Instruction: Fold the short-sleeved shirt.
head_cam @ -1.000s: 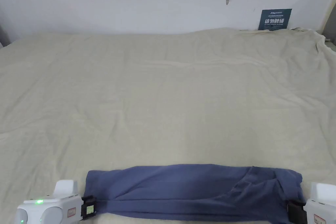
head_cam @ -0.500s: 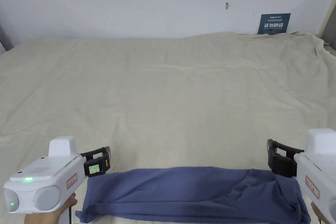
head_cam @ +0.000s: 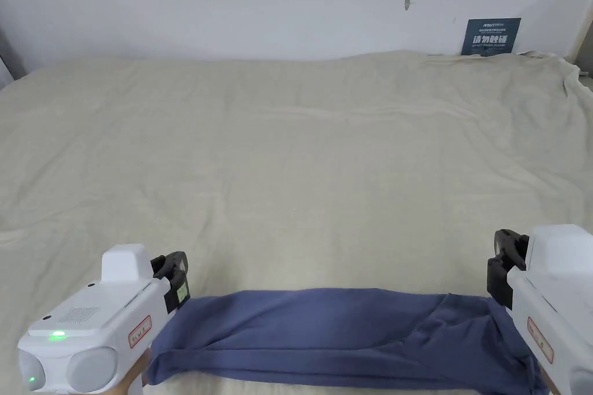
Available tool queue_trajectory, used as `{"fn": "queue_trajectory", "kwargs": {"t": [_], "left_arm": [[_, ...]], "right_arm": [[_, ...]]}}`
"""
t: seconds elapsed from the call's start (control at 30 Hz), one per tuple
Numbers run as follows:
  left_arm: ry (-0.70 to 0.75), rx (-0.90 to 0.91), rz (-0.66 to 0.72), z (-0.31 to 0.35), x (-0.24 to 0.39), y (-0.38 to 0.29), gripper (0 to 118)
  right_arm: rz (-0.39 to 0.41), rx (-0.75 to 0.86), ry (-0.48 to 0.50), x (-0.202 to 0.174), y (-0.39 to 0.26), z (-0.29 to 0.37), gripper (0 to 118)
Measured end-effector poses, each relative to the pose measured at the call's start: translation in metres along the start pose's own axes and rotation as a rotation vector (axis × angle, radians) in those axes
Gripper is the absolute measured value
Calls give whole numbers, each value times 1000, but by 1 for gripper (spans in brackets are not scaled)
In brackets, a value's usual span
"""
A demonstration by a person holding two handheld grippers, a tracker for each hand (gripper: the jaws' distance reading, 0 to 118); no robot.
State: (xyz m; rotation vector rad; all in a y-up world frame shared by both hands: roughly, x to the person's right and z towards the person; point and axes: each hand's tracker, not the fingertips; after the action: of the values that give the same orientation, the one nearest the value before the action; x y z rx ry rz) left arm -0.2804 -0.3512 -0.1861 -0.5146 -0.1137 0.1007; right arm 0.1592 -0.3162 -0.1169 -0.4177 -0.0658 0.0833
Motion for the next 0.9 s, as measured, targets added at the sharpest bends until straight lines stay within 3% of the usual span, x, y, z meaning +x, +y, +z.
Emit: {"fn": "queue_trajectory", "kwargs": {"t": [0.37,0.9], "left_arm": [[-130,-227,98,-30,-53,1,0],[-168,-567,322,-106,-137,-44,0]], "right_arm": [[5,-23,-16,1,2,-9,0],[2,-105,-43,-10,1,-31,0]]}}
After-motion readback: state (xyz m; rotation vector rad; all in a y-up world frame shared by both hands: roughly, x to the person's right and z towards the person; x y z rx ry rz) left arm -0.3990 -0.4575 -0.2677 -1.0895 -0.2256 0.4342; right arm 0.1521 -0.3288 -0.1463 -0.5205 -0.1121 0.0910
